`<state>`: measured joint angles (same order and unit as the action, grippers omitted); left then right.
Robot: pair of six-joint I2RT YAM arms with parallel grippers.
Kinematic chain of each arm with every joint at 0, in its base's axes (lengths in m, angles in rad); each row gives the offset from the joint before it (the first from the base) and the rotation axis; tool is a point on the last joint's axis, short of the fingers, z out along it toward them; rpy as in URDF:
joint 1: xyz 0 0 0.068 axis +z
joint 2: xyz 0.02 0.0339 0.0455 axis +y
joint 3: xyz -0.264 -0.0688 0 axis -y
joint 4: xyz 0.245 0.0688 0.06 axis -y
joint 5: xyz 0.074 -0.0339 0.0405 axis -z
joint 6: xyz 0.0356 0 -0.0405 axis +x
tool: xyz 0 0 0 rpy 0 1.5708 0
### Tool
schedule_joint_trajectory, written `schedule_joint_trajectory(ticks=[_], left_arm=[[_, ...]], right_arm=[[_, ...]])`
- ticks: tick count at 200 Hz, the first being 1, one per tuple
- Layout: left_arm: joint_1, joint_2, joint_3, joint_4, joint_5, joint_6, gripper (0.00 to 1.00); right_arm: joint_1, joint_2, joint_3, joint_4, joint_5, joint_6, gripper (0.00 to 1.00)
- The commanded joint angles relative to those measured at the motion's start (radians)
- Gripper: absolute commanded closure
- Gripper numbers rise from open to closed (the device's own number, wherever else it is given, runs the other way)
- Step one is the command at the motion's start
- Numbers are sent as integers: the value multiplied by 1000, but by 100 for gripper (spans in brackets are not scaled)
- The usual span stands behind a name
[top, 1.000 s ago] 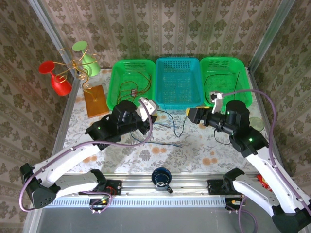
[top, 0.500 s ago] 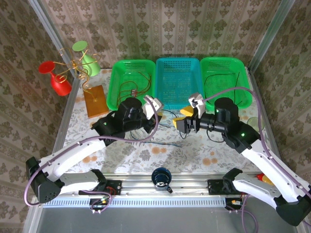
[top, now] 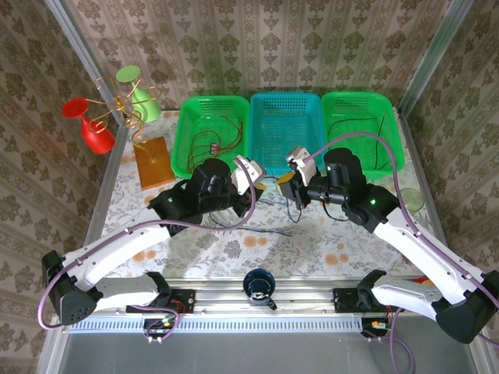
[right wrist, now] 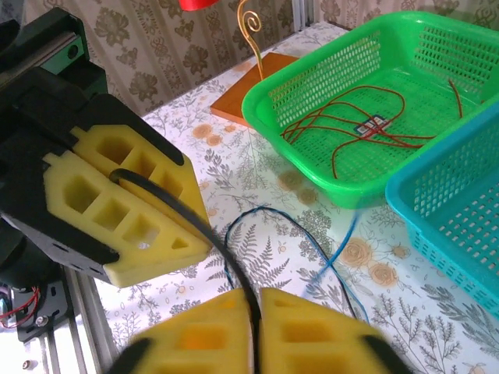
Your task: Untangle the cables
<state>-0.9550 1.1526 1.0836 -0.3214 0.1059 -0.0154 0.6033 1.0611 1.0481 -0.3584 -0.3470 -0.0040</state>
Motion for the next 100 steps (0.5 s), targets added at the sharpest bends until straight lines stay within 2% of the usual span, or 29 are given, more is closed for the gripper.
schedule_joint_trajectory(ticks=[1,7,13,28,59,84,100], left_arm=[[-5,-15,5,40,-28,-55,86],[-2,-22,1,47,-57,-81,67],[3,-29,-6,55,-76,-106,53],[25,-64,-35,97,-78,-147,35],[87,-189,-171,293,-50,-265,28],[150,-267,-289,457,20,-388,27],[163,-289,-328,495,32,-435,27]], right_arm=[[6,-2,45,-32,20,-20,100],[6,-7,42,-33,24,-23,100],[6,-14,36,-28,37,-25,100],[2,-43,12,-6,78,-21,100],[-57,-99,-30,62,77,66,100],[-128,-131,-73,138,34,168,100],[-157,-142,-92,189,10,222,100]])
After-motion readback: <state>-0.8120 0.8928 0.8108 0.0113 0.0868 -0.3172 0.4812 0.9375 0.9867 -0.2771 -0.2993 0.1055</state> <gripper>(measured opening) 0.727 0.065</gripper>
